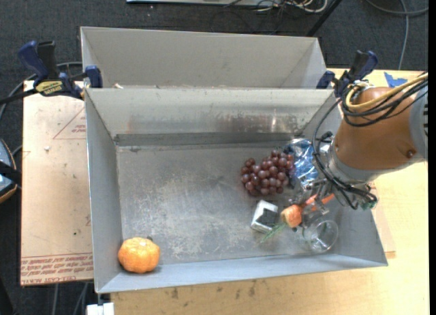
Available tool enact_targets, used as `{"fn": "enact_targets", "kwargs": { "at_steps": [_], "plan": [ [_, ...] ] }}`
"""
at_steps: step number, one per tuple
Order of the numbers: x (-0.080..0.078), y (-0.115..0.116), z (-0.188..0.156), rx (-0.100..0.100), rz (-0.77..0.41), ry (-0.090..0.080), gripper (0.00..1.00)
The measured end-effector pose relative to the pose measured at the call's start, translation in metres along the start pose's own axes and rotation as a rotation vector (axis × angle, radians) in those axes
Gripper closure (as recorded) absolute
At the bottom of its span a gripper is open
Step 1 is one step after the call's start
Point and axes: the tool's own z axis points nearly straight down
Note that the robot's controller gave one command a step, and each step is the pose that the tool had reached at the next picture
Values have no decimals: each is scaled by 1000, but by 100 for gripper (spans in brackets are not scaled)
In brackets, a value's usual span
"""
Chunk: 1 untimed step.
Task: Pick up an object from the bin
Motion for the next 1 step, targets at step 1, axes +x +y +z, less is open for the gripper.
{"fn": "enact_targets", "kwargs": {
  "at_steps": [1],
  "plan": [
    [-1,0,-8,2,1,-2,100]
  ]
}}
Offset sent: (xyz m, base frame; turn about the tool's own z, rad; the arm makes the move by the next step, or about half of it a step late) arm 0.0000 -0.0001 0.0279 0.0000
